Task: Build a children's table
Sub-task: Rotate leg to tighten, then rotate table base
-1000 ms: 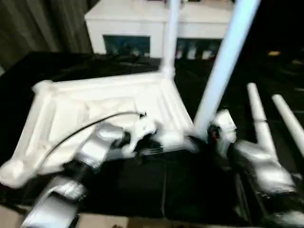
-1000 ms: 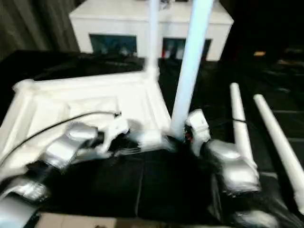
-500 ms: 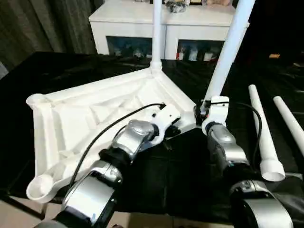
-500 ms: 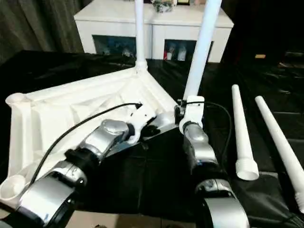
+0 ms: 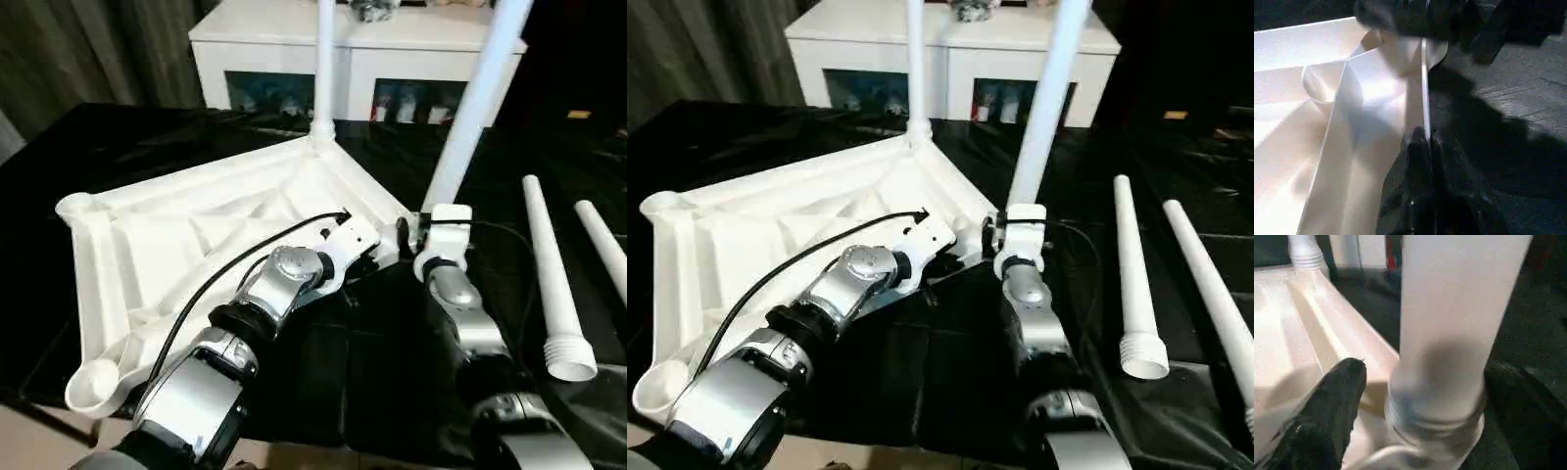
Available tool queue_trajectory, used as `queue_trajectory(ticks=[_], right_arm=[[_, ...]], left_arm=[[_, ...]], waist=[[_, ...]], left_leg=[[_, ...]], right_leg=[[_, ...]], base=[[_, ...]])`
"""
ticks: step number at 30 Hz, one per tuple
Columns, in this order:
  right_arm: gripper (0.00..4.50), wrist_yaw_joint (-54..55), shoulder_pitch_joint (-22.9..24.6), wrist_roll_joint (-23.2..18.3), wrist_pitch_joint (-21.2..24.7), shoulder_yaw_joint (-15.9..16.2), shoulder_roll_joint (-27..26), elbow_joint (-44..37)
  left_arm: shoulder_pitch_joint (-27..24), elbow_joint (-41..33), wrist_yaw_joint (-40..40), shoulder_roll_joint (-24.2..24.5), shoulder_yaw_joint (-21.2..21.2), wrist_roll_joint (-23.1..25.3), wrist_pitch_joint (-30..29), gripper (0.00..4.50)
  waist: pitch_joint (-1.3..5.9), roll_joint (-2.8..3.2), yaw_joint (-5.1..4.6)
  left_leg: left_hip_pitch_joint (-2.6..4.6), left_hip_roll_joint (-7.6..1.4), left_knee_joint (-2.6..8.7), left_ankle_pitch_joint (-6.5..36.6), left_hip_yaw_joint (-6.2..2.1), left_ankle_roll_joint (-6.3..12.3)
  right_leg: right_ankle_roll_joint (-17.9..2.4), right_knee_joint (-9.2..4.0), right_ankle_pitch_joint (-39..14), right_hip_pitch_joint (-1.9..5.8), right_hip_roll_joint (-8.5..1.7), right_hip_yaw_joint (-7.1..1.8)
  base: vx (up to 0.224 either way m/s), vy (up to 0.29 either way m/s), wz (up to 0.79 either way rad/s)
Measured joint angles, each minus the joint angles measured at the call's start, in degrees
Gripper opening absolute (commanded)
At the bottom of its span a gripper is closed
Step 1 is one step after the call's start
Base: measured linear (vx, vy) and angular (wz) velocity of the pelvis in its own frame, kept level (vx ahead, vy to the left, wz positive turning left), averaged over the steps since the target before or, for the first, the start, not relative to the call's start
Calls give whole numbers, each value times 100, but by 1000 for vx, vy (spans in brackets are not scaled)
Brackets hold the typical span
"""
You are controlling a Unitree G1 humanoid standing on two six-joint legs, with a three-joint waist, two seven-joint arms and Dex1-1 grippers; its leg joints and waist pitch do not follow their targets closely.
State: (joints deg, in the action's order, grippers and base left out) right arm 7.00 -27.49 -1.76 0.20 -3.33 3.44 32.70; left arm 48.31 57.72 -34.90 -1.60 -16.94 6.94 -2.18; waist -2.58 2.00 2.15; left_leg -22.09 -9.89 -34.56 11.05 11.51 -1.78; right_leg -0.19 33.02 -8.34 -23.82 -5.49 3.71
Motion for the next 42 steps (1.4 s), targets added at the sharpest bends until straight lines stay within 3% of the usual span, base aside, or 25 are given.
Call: queue_trajectory(ticks=[6,9,10,13,17,20,22,25,31,38,42], right_arm=[[412,-223,770,140,386,158,236,-1491],[412,-528,1206,0,730,266,381,-2275],[412,-854,1345,-96,886,390,522,-2587],[412,-1349,1444,-223,1110,605,666,-3006],[412,-1938,1505,-345,1430,1064,764,-3416],[412,-2198,1606,-437,1721,1183,874,-3509],[412,-2425,1623,-475,1979,1336,985,-3581],[412,-2525,1642,-473,2134,1329,1116,-3608],[412,-2643,1638,-453,2307,1334,1185,-3612],[412,-2835,1648,-470,2594,1372,1343,-3658],[412,-3363,1703,-560,2751,1496,1717,-3798]], left_arm=[[78,-389,89,174,554,-452,166,69],[91,-1058,73,676,851,-590,-171,94],[-36,-1589,3,941,1022,-713,-546,106],[-145,-2178,-31,1473,1363,-789,-1072,131],[-300,-2306,467,2109,1549,-523,-1408,149],[-359,-2196,999,2664,1723,-129,-1556,175],[-541,-2175,1235,3313,1701,236,-1775,191],[-799,-2265,1315,3804,1718,548,-2133,219],[-1163,-2227,1269,4374,1452,929,-2581,222],[-1463,-2254,923,4405,1151,1079,-3043,222],[-1458,-2257,559,4294,1106,973,-3071,222]], waist=[[-16,8,-21],[-23,37,-73],[-30,56,-100],[-31,66,-121],[-32,63,-117],[-36,56,-108],[-37,56,-119],[-38,53,-77],[-39,44,20],[-35,32,0],[-35,36,10]], left_leg=[[-8,-5,4,-1,-2,-2],[5,-7,5,0,-8,-3],[7,-7,7,0,-11,-4],[7,-13,12,0,-20,-4],[5,-15,13,1,-19,-5],[5,-10,11,2,-19,-7],[10,-9,11,2,-16,-8],[12,-6,11,1,-16,-11],[10,-5,11,-2,-12,-15],[11,-4,10,-11,-19,-30],[13,-3,10,-12,-20,-31]], right_leg=[[8,1,-2,-12,3,4],[-1,2,4,-15,10,5],[0,3,4,-20,12,6],[10,7,-3,-24,21,13],[15,5,-9,-25,22,13],[15,0,-9,-19,20,8],[15,2,-9,-19,20,1],[18,2,-11,-14,19,-6],[21,6,-13,-3,19,-19],[21,12,-12,0,22,-19],[20,13,-12,5,20,-19]], base=[[0,0,0],[0,0,0],[0,0,0],[0,0,0],[0,0,0],[0,0,0],[0,0,0],[0,0,0],[0,0,0],[0,0,0],[0,0,0]])
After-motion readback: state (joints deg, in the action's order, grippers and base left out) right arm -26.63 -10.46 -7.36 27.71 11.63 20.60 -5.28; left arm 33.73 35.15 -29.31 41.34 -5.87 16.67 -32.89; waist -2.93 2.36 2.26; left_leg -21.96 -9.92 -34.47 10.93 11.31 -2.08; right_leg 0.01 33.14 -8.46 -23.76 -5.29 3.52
